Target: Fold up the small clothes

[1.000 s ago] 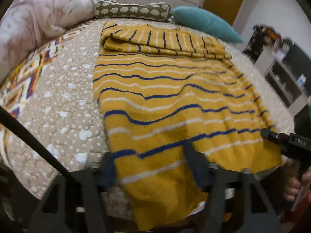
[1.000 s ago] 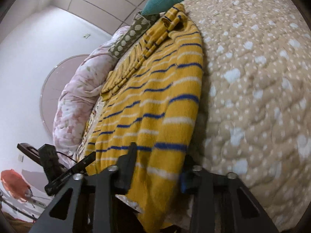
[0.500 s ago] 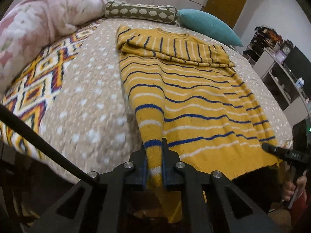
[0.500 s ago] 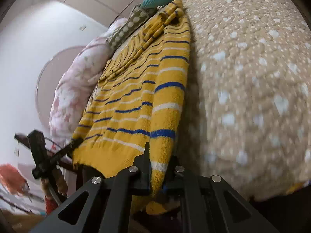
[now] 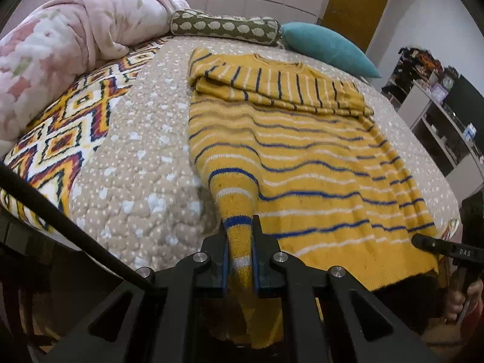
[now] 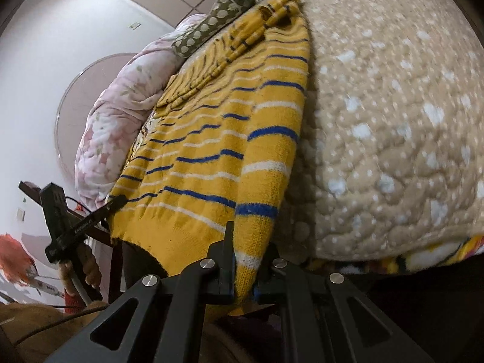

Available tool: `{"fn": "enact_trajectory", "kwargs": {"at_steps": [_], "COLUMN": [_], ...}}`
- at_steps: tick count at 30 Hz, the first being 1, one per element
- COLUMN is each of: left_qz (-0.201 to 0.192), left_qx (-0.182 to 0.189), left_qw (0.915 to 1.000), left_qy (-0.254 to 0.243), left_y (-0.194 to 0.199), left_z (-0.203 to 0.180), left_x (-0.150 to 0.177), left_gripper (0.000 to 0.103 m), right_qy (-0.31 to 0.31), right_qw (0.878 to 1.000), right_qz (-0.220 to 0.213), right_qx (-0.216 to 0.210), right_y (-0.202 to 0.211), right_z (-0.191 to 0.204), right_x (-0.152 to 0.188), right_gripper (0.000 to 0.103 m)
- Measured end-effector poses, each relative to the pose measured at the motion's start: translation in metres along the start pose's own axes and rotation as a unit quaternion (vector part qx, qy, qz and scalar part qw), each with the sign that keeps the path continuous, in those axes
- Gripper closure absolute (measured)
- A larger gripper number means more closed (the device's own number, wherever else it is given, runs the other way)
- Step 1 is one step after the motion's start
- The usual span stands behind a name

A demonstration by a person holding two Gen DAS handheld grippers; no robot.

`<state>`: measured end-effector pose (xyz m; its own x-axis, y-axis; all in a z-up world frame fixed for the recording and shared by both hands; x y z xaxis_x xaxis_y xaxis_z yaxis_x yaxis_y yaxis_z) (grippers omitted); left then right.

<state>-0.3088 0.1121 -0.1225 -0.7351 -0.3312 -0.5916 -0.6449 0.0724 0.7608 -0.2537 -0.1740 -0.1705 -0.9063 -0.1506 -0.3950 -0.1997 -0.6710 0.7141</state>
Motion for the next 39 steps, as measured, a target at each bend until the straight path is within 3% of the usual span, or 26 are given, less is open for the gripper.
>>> {"fn": "enact_trajectory", "kwargs": {"at_steps": [6,13,20,23,29,35,37,39], "left_qz": [-0.028,-0.065,-0.035,-0.018,0.006,0.014,0.008,-0.005], "left_qx": [0.019,0.021,0.013,0.005,0.0,0.036,0.052,0.059], "left_qw": [0.9992,0.9974,0.9977,0.9974,0.9965,0.9878,0.9839,0.98], "left_qy": [0.023,0.022,0.057,0.07,0.083,0.151,0.171,0.19], "left_y": [0.002,-0.019,-0.086,-0.114,-0.153,-0.179,-0.182,-0.182], "left_z": [0.0,-0.003,0.013,0.025,0.038,0.055,0.058,0.064], "left_x": [-0.042,-0.137,-0.217,-0.232,-0.247,-0.257,-0.261,-0.265], "left_gripper": [0.092,0.092,0.092,0.092,0.091,0.089,0.083,0.064], "right_qy": [0.031,0.064,0.033,0.004,-0.035,-0.105,-0.122,-0.138], "right_qw": [0.999,0.994,0.992,0.992,0.994,0.991,0.989,0.987], "right_qz": [-0.029,-0.088,-0.121,-0.122,-0.101,-0.082,-0.083,-0.085], "right_qx": [-0.01,0.004,0.024,0.028,0.035,0.025,0.02,0.011], "right_y": [0.011,0.016,-0.009,-0.026,-0.065,-0.102,-0.109,-0.116], "right_z": [0.025,0.046,0.042,0.03,0.006,-0.023,-0.03,-0.034], "right_x": [-0.04,-0.13,-0.237,-0.271,-0.308,-0.334,-0.342,-0.351], "right_gripper": [0.094,0.094,0.094,0.094,0.092,0.086,0.082,0.067]}}
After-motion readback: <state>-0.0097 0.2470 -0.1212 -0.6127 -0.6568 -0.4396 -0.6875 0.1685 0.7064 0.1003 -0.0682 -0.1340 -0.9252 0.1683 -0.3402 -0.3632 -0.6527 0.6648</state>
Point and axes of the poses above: each gripper's, at about its wrist camera, not at the fingertips, and y roughly against the way its jaws point, z to its left, x to its underside, the point moved 10 cm from there along -y, roughly the way its jaws point, and after that the axes turned 5 degrees about x, right-handed, at the moved point
